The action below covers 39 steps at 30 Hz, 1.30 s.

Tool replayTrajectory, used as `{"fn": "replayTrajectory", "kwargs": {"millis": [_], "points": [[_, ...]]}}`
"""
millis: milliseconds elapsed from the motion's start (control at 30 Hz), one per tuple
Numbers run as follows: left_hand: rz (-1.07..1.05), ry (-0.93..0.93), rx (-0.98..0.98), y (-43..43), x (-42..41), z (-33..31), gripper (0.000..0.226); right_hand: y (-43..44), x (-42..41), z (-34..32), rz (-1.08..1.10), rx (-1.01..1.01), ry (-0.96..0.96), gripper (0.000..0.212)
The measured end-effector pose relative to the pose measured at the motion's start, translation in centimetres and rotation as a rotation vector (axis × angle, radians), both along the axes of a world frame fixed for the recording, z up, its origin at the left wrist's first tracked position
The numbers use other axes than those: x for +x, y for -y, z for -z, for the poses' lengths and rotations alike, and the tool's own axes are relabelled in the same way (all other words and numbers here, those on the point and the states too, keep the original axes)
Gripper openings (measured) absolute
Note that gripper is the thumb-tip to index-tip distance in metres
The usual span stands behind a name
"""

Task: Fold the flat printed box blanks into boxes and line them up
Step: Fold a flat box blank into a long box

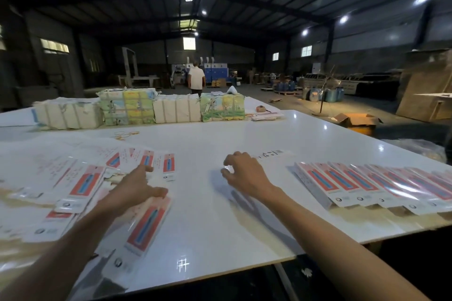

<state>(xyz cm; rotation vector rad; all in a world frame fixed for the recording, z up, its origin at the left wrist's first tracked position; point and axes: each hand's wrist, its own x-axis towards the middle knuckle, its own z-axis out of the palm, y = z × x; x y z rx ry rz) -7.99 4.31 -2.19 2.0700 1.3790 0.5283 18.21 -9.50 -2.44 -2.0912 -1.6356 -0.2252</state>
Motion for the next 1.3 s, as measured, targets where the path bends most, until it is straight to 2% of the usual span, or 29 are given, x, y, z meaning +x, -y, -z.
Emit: {"fn": "replayTrajectory", "kwargs": {"millis": [100,233,300,400,500,633,767,833,933,1033,1167,1300], "points": [[0.005,0.258,-0.116,0.1,1.5,0.0,0.067,-2.8,-3.0,0.1,-0.145,-0.009,-0.305,0.035],[0.068,0.486,-0.290,0.9,3.6,-0.4,0.028,-4.3,-5.8,1.5,-0.286,0.063,-0.909,0.041],[0.081,0.586,-0.399,1.3,4.5,0.0,0.030,-4.3,-5.8,2.6,-0.345,0.124,-1.040,0.042],[0.141,0.679,-0.501,1.8,5.2,1.6,0.039,-4.2,-4.8,3.0,-0.384,0.184,-1.061,0.039],[0.255,0.830,-0.632,1.7,5.4,3.3,0.049,-4.2,-4.0,3.0,-0.335,0.283,-1.123,0.024],[0.410,0.946,-0.781,1.8,5.9,4.5,0.051,-4.4,-3.2,3.0,-0.285,0.332,-1.176,0.017],[0.331,0.938,-0.678,1.6,5.9,4.8,0.053,-4.4,-3.0,3.2,-0.353,0.254,-1.003,0.013],[0.345,0.990,-0.625,1.3,5.7,4.9,0.049,-4.2,-3.4,3.5,-0.379,0.193,-0.994,0.015],[0.342,0.951,-0.586,0.9,5.6,4.8,0.049,-4.1,-3.6,3.0,-0.415,0.119,-0.959,0.021],[0.398,0.866,-0.632,1.4,5.9,4.3,0.049,-3.9,-3.4,1.8,-0.385,0.027,-1.009,0.034],[0.509,0.839,-0.725,2.0,5.8,4.2,0.053,-3.7,-3.0,1.0,-0.344,0.004,-0.861,0.039],[0.539,0.856,-0.749,2.1,5.6,3.9,0.059,-3.5,-2.4,0.8,-0.483,-0.049,-1.030,0.032]]}}
